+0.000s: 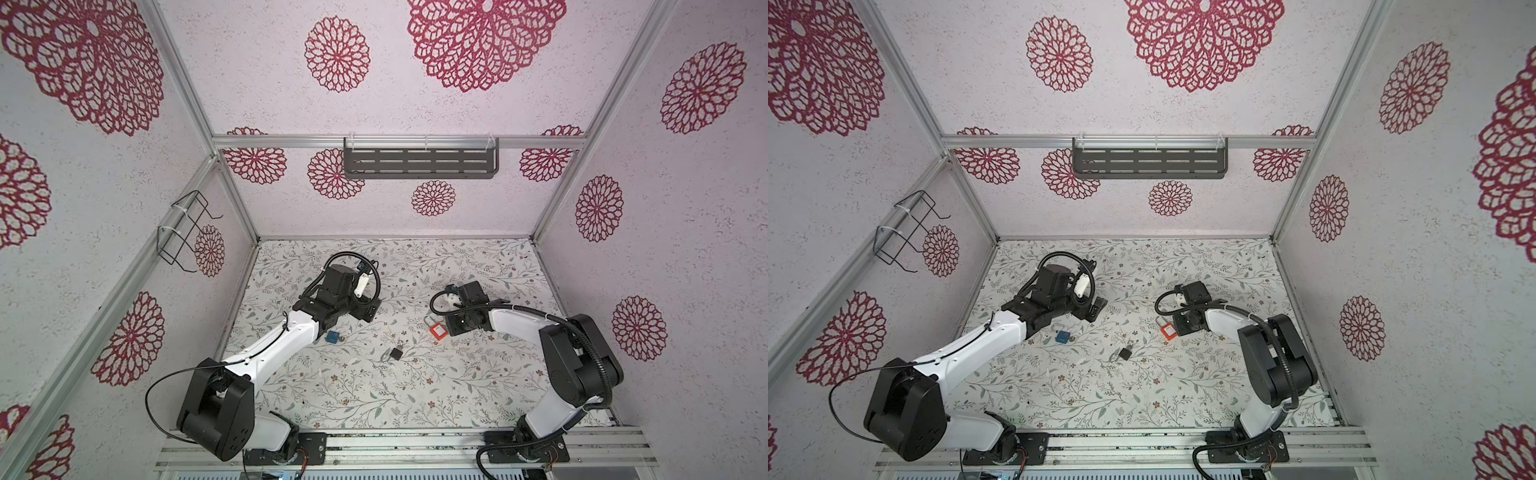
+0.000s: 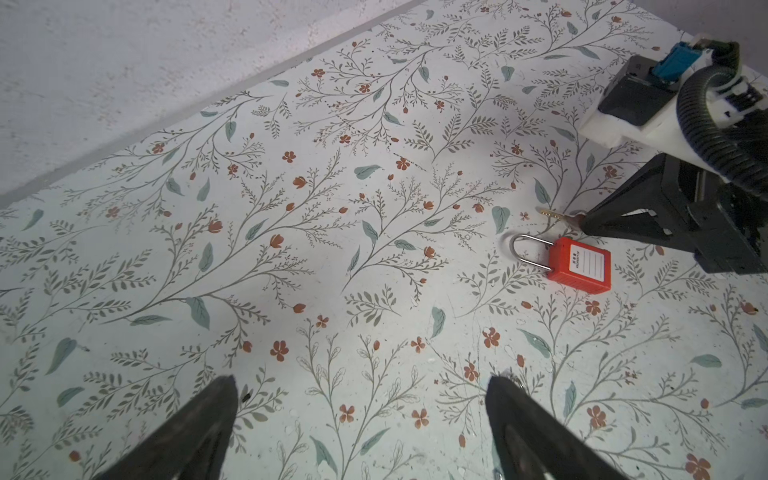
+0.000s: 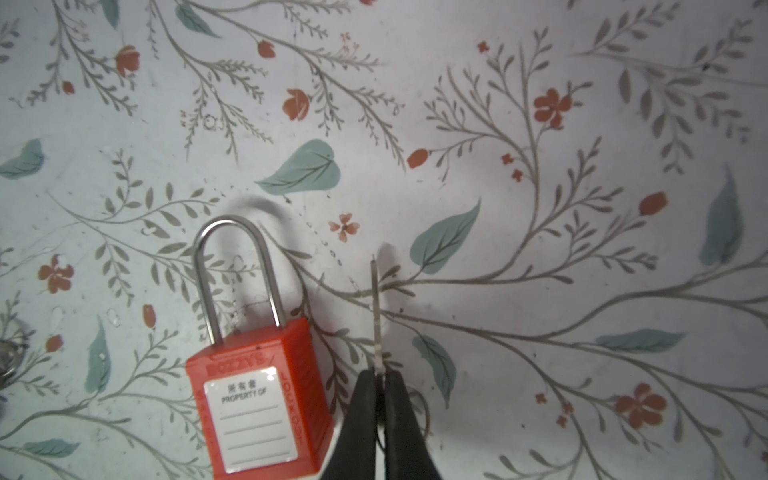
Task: Lock with the key
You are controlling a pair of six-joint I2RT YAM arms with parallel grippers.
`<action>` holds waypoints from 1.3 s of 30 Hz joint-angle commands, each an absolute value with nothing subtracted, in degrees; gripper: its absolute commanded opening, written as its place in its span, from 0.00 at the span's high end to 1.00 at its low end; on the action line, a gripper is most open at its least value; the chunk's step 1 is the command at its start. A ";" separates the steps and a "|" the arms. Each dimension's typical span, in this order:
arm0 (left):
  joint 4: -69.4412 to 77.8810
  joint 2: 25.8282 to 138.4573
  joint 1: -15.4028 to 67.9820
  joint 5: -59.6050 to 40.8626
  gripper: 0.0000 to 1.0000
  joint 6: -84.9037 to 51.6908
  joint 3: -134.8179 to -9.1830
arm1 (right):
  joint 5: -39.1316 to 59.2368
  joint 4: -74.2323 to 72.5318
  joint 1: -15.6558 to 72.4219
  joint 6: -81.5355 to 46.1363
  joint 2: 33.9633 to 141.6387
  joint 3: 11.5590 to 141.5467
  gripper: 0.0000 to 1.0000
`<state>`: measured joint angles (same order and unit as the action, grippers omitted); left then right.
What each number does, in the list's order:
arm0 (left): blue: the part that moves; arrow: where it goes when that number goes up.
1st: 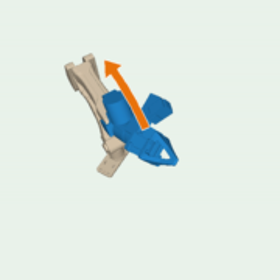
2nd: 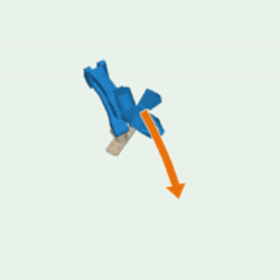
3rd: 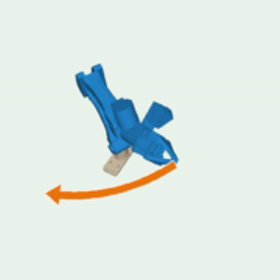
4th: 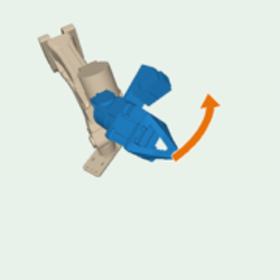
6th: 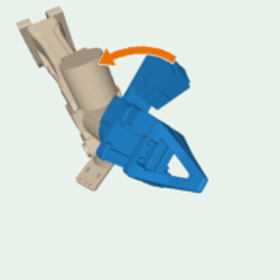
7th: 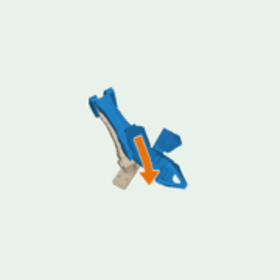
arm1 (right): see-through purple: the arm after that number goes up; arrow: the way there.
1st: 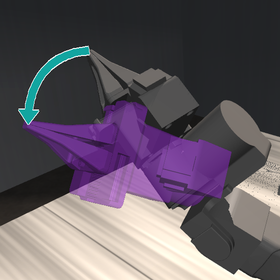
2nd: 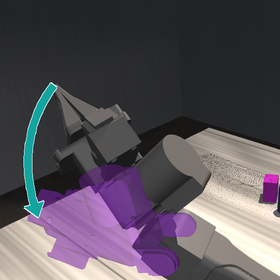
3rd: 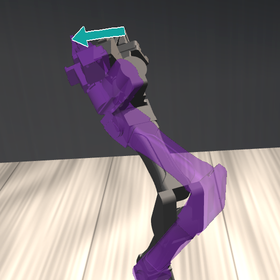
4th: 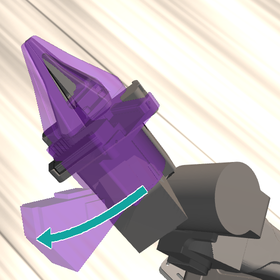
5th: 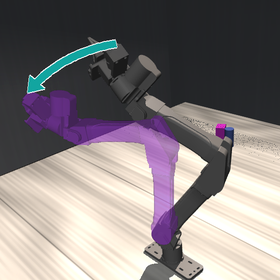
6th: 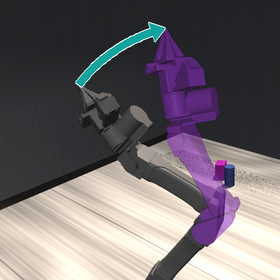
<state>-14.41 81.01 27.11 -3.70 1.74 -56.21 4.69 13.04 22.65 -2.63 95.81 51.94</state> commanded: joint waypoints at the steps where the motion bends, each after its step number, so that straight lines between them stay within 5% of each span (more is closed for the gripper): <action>1: -11.67 80.05 27.55 -1.91 0.03 2.08 -55.73 | 2.69 14.33 22.85 -3.09 95.31 52.98 0.82; 8: -11.78 78.25 28.59 1.26 0.03 2.07 -55.37 | -1.79 16.21 23.29 -1.76 90.95 54.61 0.56; 13: -10.54 75.05 30.26 4.47 0.03 1.90 -53.66 | -5.23 17.95 23.87 -0.99 86.30 54.81 0.46; 26: -6.64 67.72 30.29 19.59 0.03 -11.54 -49.53 | -0.46 13.52 39.09 15.83 73.02 46.81 0.48; 39: -20.32 70.84 27.57 11.94 0.03 -17.63 -55.02 | 9.58 16.68 44.64 57.60 89.30 54.89 0.57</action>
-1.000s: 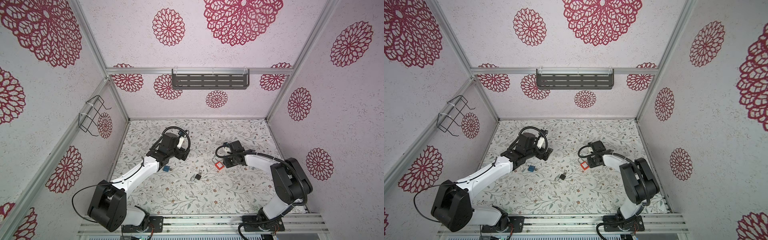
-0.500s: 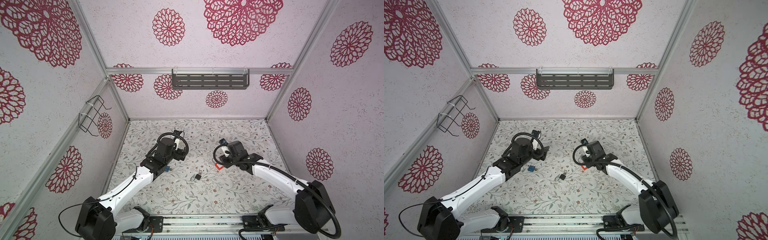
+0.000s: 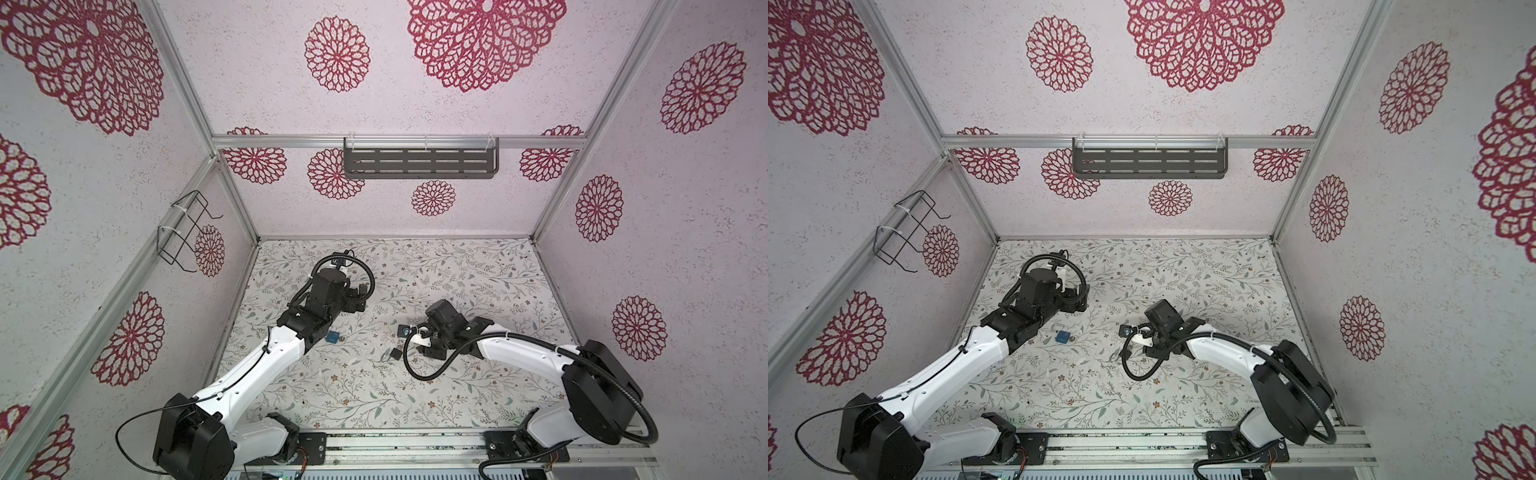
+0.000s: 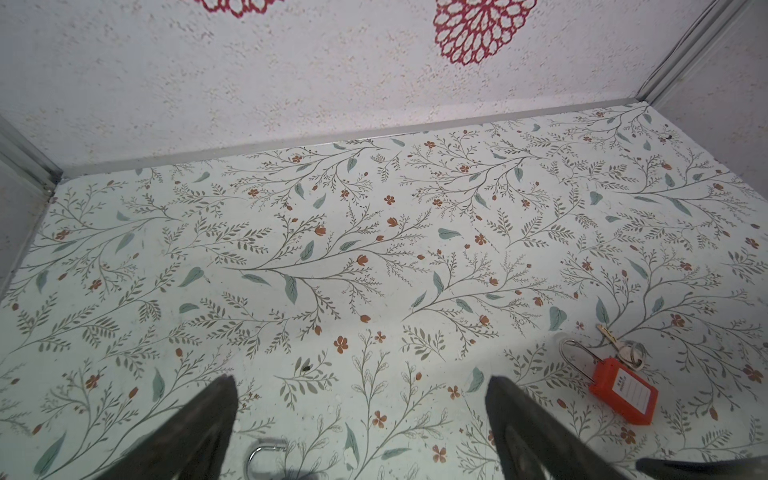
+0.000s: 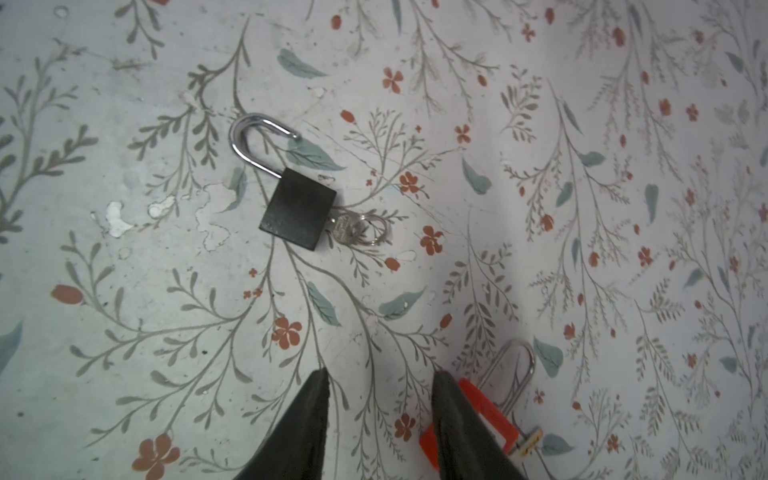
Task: Lock with the key
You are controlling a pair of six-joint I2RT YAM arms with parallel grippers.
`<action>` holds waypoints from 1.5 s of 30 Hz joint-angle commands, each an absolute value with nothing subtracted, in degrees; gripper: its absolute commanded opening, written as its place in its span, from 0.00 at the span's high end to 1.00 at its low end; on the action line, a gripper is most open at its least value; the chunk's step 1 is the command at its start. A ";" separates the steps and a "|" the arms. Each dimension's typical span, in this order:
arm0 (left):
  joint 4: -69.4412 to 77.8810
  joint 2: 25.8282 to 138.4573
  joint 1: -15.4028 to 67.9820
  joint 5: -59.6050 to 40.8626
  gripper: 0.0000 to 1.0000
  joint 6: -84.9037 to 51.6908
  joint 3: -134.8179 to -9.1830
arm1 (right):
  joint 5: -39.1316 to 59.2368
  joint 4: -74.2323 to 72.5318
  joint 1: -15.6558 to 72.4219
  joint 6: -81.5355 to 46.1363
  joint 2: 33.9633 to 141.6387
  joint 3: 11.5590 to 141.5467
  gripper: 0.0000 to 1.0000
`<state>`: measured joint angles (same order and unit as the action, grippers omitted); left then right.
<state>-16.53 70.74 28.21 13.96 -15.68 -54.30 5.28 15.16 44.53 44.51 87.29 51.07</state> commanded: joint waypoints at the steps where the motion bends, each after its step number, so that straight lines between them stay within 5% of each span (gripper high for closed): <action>1: -20.92 70.70 27.21 11.80 0.03 -17.98 -55.02 | 10.71 17.89 44.72 59.58 90.97 56.69 0.58; 12: -21.63 70.46 25.42 10.92 0.03 -16.93 -53.22 | 15.69 26.69 45.64 73.48 101.58 67.18 0.57; 45: -19.42 71.72 25.24 10.54 0.03 -13.27 -51.24 | 12.82 22.58 49.11 70.93 106.49 69.33 0.53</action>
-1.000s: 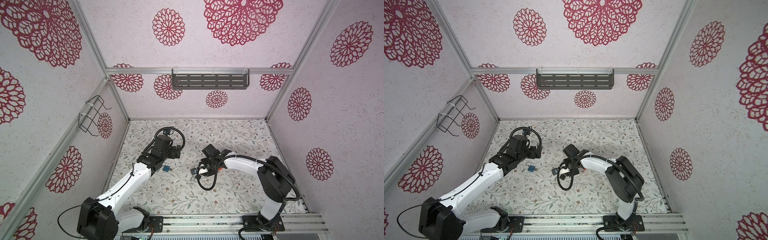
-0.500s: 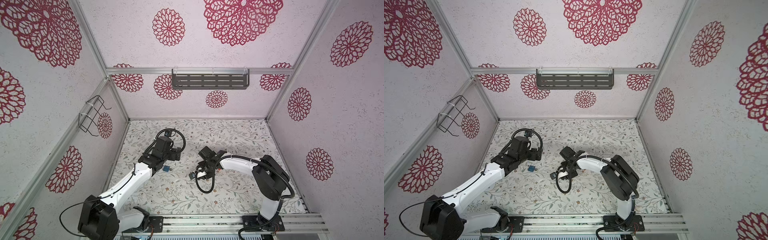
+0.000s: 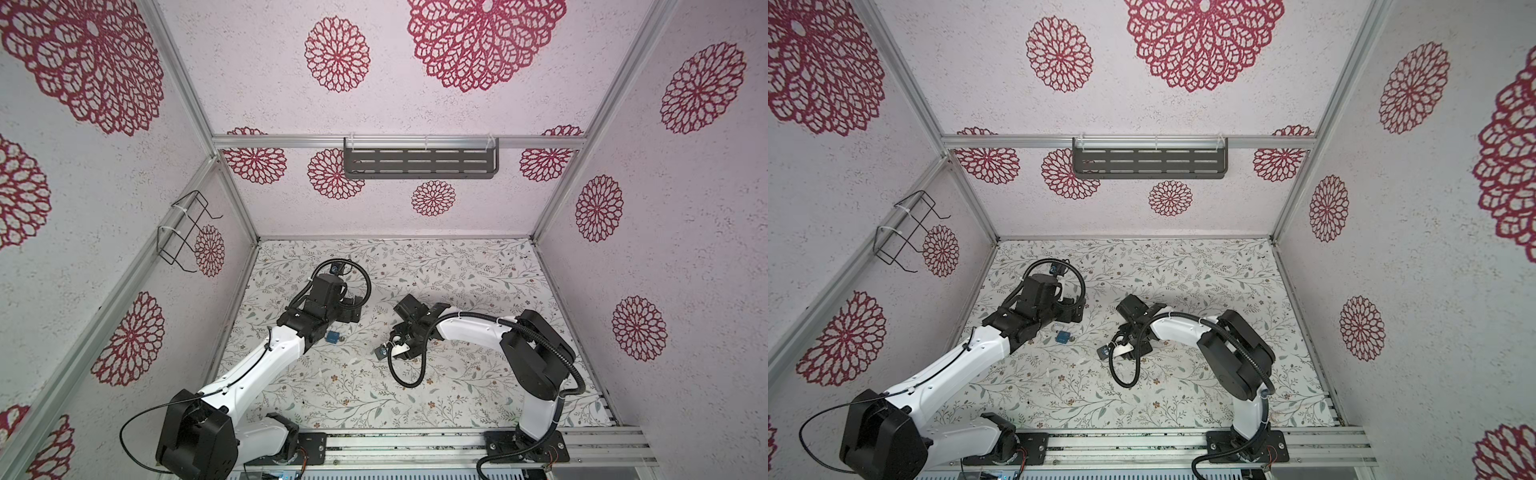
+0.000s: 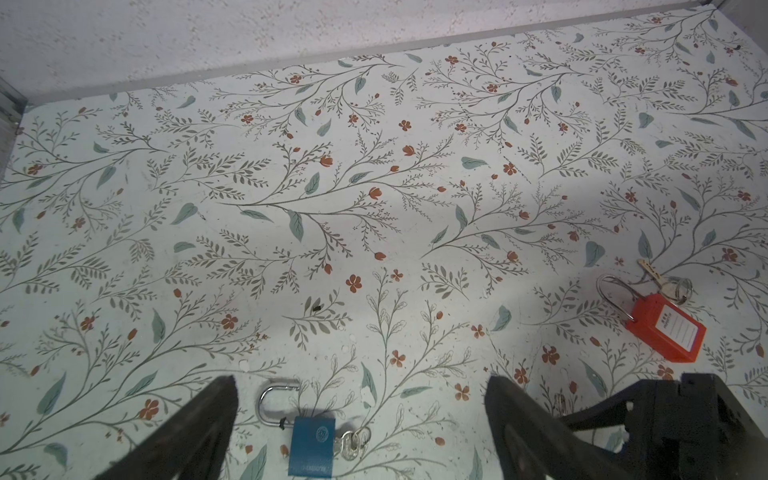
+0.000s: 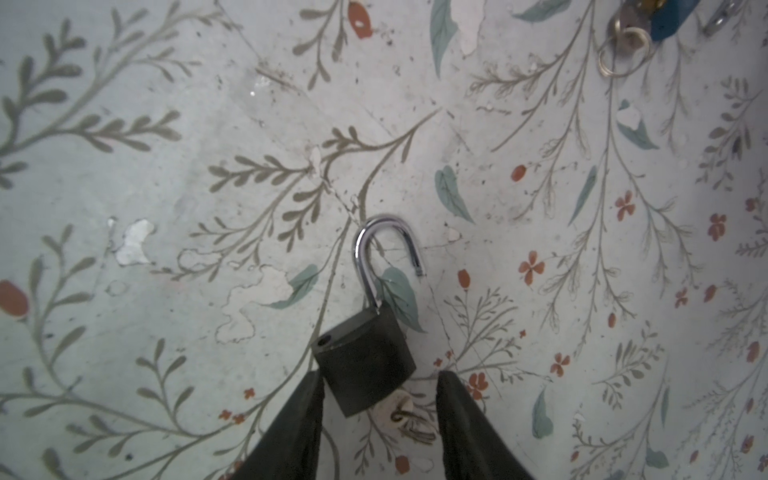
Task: Lock with the key
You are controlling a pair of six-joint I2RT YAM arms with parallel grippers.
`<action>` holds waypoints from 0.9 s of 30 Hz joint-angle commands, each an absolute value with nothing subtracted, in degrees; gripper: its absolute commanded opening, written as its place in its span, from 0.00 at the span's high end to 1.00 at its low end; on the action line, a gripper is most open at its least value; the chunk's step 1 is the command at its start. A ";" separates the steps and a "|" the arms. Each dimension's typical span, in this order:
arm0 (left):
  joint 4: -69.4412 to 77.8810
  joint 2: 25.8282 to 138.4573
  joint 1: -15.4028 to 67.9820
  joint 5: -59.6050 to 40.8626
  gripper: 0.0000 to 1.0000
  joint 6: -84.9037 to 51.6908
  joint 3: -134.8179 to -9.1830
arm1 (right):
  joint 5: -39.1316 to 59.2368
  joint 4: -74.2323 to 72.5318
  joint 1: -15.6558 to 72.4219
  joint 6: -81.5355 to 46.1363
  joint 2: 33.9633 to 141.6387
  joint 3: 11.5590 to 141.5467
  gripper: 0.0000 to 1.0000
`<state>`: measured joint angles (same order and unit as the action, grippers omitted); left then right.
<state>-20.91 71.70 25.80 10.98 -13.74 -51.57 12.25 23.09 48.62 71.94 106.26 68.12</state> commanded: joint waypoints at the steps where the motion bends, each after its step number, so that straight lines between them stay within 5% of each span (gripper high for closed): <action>1: -19.45 71.72 25.25 10.51 0.03 -13.27 -51.24 | 12.83 22.88 49.14 70.93 106.52 69.47 0.53; 27: -18.99 71.28 25.17 9.41 0.03 -13.18 -50.58 | 16.24 29.18 49.34 68.55 107.60 72.99 0.51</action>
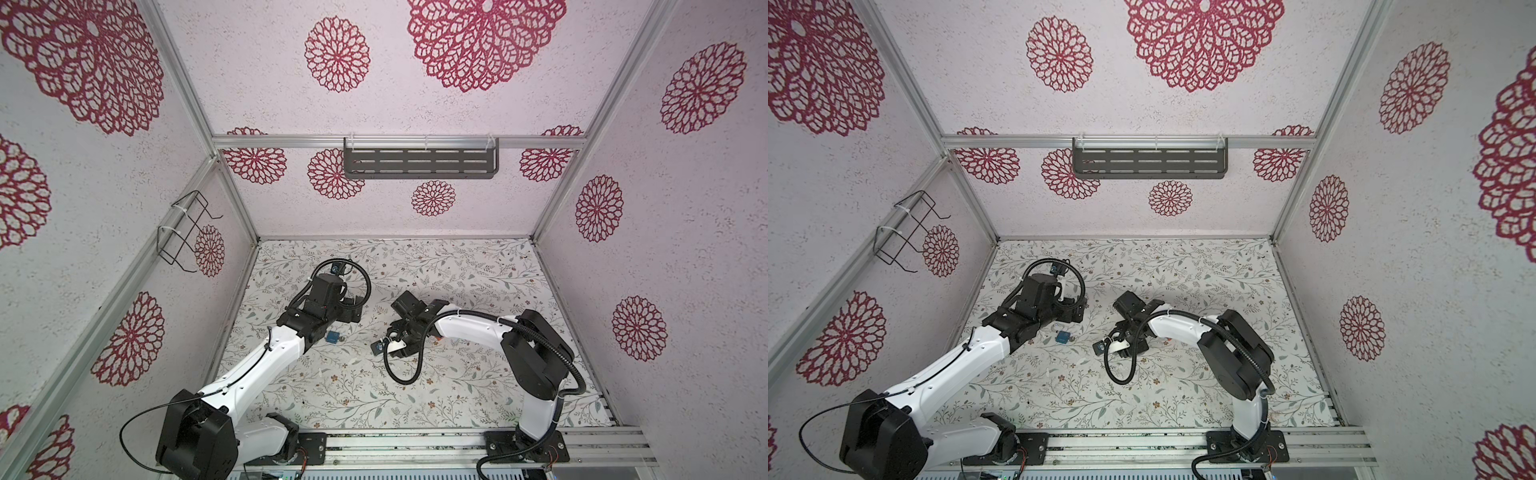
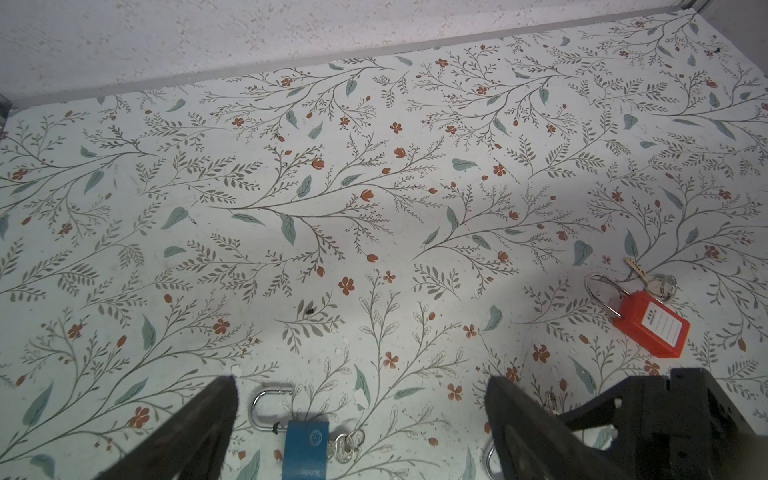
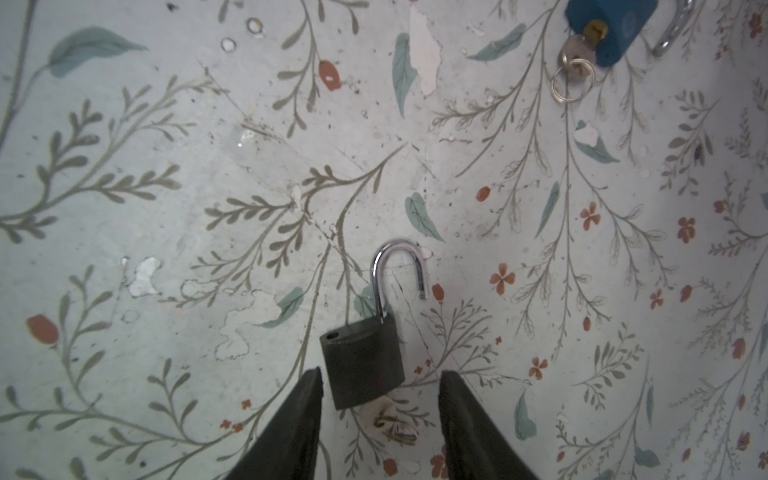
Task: Lock with the key
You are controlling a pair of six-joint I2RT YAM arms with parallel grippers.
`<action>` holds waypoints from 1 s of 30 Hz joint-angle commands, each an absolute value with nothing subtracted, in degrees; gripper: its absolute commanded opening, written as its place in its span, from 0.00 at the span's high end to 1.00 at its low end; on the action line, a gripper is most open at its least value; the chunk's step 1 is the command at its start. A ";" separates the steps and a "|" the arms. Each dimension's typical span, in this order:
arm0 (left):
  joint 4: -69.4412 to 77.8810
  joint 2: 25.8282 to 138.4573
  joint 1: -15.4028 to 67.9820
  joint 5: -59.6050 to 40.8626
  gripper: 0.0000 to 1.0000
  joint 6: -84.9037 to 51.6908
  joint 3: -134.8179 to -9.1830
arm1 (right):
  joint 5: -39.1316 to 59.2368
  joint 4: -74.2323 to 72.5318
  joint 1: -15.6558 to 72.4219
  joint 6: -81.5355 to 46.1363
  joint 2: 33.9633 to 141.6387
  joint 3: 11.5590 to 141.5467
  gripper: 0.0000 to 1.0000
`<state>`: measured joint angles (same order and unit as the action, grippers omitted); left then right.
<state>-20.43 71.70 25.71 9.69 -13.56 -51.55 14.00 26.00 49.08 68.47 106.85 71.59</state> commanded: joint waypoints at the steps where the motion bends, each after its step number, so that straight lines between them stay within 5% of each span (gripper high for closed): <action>1: -18.98 71.28 25.14 9.37 0.03 -13.20 -50.54 | 16.26 29.12 49.36 68.34 107.79 73.12 0.51; 30: -18.81 72.24 25.22 8.36 0.03 -13.62 -50.54 | 14.94 32.73 49.35 63.29 112.29 77.56 0.54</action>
<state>-20.36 71.70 25.71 9.23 -13.58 -50.83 14.61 29.52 49.08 64.45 111.72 75.75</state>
